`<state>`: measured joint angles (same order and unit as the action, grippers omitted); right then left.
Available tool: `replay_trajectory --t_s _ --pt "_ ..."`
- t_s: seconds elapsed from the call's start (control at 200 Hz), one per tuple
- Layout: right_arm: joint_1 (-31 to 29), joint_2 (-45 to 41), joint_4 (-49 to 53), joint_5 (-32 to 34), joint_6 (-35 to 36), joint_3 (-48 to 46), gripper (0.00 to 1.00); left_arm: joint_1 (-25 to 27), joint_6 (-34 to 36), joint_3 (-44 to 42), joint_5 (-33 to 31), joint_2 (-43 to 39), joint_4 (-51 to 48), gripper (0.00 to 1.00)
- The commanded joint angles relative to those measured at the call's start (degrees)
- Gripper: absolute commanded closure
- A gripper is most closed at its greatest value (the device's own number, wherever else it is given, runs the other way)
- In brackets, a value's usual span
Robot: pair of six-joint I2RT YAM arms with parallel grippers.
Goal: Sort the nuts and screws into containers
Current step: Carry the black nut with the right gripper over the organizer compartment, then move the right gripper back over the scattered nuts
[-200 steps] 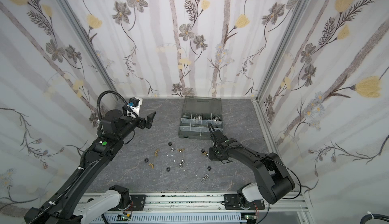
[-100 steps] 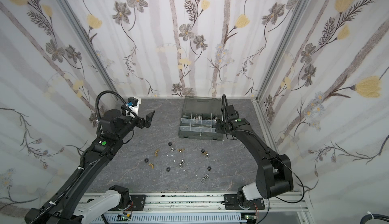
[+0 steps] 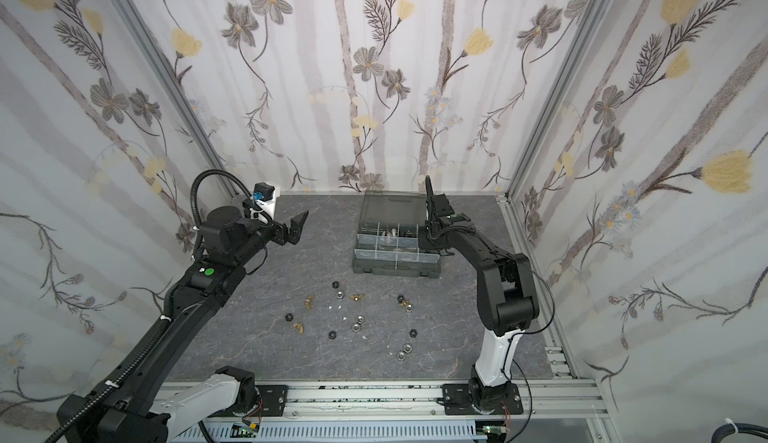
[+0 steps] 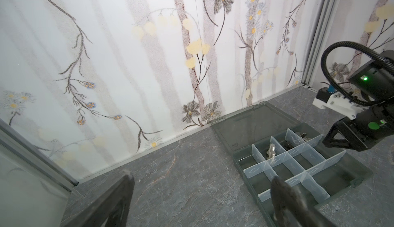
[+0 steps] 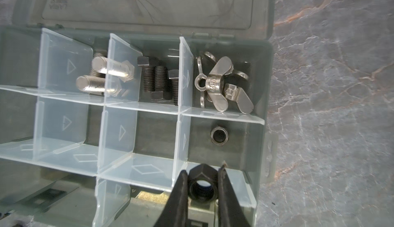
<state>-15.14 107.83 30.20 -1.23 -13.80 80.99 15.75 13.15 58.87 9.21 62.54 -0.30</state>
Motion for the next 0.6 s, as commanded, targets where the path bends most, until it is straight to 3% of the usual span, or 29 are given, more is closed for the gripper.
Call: replay_trajectory --t_s 0.0,0.18,0.48,0.595 --pt "0.2 2.28 -1.27 -1.42 1.95 1.33 0.84 -0.06 -0.69 1.23 0.81 1.19 1.26 0.0" --pt "1.04 4.69 -1.25 -1.84 2.98 2.23 0.81 -0.01 -0.86 2.66 1.05 3.41 0.83 0.0" --pt "1.21 3.22 -0.03 -1.3 3.69 2.33 0.61 -0.02 -0.84 3.2 1.54 3.95 1.0 0.0" --pt "1.23 0.89 1.07 -1.13 3.7 2.12 0.6 -0.02 -0.49 2.54 1.87 2.76 1.0 0.0"
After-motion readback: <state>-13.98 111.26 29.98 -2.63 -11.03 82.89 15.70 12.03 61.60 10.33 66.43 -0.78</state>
